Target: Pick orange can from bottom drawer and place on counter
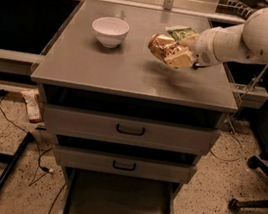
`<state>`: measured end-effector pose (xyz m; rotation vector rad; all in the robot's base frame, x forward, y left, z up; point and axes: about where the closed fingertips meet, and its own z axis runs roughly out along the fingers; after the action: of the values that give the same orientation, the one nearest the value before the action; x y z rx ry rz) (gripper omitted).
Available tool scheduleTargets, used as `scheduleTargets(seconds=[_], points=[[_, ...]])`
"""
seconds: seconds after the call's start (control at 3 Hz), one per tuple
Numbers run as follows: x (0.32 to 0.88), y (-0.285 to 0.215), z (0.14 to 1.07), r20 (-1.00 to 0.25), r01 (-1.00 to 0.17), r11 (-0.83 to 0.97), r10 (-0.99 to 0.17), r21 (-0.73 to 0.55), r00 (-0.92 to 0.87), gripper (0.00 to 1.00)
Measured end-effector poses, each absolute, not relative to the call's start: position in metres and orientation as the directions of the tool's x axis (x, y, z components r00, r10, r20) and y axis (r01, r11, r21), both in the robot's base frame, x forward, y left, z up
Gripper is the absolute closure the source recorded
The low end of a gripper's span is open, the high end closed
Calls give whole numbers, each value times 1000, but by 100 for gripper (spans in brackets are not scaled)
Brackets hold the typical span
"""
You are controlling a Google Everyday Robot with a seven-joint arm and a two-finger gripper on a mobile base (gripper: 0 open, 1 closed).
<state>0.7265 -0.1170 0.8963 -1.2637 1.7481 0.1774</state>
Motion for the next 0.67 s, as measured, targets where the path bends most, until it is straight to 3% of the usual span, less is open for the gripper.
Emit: scheduleTargets(seconds=[0.67], points=[[735,-123,873,-723,-768,548,-670,-330,-167,100]])
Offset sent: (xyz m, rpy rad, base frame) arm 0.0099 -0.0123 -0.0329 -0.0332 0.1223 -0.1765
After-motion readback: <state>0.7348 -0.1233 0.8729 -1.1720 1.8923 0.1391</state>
